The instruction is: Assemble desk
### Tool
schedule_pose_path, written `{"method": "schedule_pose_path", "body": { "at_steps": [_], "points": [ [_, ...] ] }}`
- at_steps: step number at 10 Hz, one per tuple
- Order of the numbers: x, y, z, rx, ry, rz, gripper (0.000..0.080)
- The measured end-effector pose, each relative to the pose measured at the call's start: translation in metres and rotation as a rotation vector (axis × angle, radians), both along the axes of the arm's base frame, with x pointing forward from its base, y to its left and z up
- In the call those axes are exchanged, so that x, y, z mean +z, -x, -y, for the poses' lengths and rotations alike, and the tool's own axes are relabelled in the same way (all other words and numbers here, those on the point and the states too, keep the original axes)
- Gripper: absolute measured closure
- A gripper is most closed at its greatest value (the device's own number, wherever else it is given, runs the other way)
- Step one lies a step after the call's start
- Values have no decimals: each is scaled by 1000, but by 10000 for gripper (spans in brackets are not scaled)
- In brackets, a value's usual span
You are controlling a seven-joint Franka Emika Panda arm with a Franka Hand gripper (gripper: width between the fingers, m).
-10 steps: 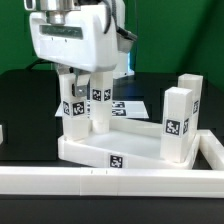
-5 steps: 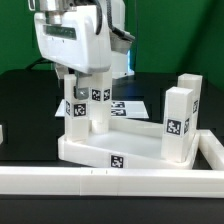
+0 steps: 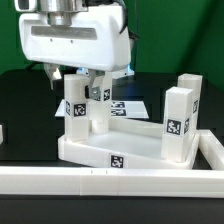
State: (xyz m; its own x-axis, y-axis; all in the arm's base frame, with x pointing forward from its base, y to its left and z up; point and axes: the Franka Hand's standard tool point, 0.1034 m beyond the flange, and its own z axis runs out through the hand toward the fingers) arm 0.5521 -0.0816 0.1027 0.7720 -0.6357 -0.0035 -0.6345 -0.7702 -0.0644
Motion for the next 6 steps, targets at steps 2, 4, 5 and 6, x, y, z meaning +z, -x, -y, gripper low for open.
{"method": "schedule_pose_path", "body": {
  "at_steps": [2, 4, 5, 6],
  "points": [
    [0, -1, -2, 163, 15, 4, 151],
    [0, -1, -2, 356, 23, 12, 151],
    [0, -1, -3, 454, 34, 13, 151],
    [-1, 0, -3, 534, 36, 13, 151]
  ]
}}
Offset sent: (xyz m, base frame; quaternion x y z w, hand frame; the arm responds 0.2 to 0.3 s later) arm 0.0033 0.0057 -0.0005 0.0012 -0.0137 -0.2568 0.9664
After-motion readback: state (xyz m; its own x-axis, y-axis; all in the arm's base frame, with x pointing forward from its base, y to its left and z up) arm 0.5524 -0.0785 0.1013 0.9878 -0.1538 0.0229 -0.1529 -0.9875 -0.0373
